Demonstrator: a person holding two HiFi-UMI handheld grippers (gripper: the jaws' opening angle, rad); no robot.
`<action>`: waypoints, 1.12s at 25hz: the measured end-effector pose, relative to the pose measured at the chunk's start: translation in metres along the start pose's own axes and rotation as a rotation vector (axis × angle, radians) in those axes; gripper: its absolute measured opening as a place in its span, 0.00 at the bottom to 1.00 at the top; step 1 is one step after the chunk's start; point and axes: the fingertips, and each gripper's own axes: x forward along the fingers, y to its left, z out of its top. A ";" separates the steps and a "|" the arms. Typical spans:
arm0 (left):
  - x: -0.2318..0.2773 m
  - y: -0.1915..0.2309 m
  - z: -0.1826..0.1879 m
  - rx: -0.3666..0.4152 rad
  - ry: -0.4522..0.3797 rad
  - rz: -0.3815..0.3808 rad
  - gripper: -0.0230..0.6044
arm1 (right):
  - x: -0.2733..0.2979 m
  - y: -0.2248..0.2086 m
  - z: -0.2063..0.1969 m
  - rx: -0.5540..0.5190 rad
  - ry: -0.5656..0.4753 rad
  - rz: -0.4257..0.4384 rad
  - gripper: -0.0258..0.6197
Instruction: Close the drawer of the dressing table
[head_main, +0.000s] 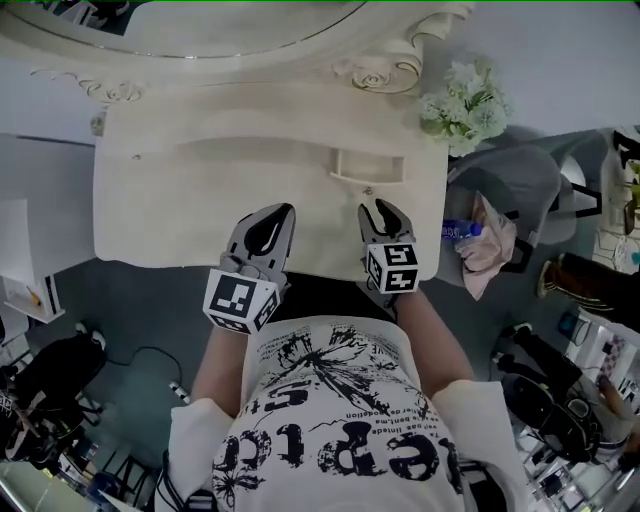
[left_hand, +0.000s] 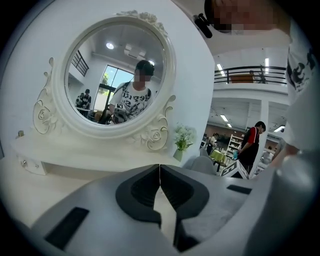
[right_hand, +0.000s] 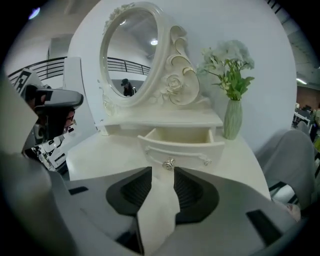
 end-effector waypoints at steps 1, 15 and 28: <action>0.001 0.001 -0.005 -0.006 0.007 0.008 0.07 | 0.003 -0.003 -0.003 0.013 0.007 -0.012 0.25; 0.004 0.003 -0.034 -0.041 0.066 0.059 0.07 | 0.024 -0.013 0.003 0.157 0.028 -0.046 0.21; 0.013 0.019 -0.017 -0.008 0.060 0.069 0.07 | 0.041 -0.024 0.019 0.147 0.041 -0.055 0.21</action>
